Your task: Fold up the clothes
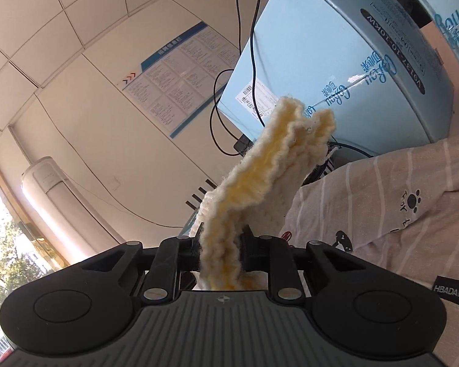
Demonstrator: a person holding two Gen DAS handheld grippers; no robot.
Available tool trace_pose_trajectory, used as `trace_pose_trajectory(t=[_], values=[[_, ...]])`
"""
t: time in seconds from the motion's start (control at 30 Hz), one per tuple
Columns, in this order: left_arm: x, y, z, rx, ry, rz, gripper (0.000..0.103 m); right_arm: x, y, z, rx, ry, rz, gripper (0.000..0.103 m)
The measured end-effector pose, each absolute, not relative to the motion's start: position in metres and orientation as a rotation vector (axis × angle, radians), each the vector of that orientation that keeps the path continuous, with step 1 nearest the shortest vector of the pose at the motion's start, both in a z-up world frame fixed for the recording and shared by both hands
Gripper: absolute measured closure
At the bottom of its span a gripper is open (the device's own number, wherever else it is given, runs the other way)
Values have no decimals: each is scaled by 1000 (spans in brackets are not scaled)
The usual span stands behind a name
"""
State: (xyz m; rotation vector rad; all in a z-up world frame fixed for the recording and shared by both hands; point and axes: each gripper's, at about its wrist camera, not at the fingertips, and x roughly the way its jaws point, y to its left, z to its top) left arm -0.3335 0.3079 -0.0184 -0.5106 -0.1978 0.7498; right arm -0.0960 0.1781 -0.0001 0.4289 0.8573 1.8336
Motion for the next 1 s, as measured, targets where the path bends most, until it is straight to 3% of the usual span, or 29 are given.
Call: trace_pose_trajectory(t=[0.63, 0.87, 1.0], values=[[-159, 168, -8, -517, 98, 300, 75, 34, -69, -11, 405, 776, 1526, 84], [-92, 151, -31, -521, 240, 216, 75, 85, -104, -37, 403, 797, 1405, 82], [-83, 154, -44, -523, 311, 229, 71, 101, -105, -56, 386, 869, 1343, 75]])
